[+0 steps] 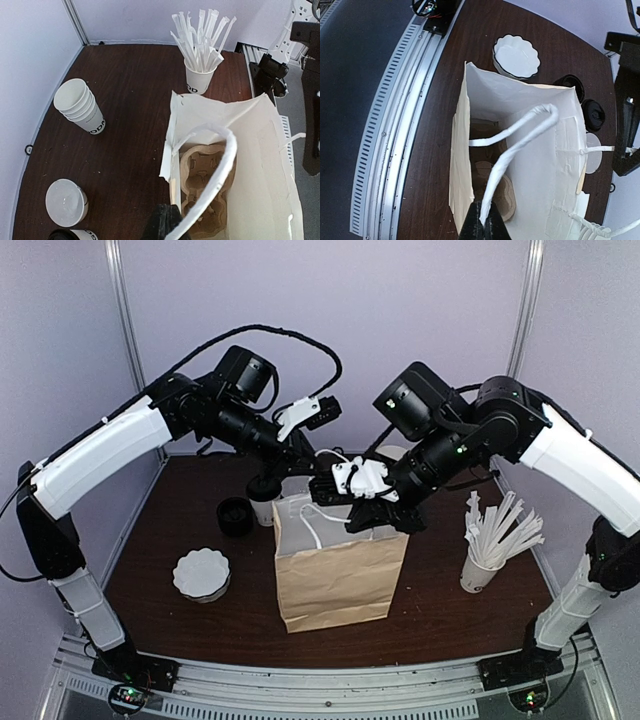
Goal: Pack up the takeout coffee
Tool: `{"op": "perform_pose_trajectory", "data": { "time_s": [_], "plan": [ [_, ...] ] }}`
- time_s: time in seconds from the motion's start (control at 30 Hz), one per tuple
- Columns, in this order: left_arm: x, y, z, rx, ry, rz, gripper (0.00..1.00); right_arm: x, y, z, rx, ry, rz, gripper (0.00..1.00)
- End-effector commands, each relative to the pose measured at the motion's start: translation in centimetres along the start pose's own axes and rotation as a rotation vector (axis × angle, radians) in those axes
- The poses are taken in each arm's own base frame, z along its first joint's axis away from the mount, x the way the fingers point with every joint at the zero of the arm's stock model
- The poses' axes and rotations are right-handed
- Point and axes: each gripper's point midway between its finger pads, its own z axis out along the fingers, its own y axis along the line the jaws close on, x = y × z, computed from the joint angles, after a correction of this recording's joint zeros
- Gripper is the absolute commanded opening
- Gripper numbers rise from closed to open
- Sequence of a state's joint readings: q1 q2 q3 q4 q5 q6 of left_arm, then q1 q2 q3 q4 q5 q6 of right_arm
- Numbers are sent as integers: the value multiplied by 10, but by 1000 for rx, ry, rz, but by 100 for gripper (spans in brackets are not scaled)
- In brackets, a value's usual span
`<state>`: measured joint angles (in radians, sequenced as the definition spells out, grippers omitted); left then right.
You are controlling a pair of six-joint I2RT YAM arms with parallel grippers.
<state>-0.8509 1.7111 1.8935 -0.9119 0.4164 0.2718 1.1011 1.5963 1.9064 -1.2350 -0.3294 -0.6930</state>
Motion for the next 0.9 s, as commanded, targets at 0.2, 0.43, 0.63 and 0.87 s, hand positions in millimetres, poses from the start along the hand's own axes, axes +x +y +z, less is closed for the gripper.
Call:
{"op": "perform_pose_trajectory", "data": {
  "time_s": [0.2, 0.43, 0.63, 0.87],
  "plan": [
    [-78, 15, -61, -161, -242, 78, 0, -55, -56, -72, 289, -130, -77, 0],
    [-110, 30, -89, -272, -331, 104, 0, -64, -70, -86, 353, -139, -94, 0],
    [-115, 33, -90, -290, -335, 116, 0, -62, -78, -86, 391, -120, -102, 0],
    [-105, 39, -84, -314, -294, 117, 0, -60, -80, -79, 385, -105, -97, 0]
  ]
}}
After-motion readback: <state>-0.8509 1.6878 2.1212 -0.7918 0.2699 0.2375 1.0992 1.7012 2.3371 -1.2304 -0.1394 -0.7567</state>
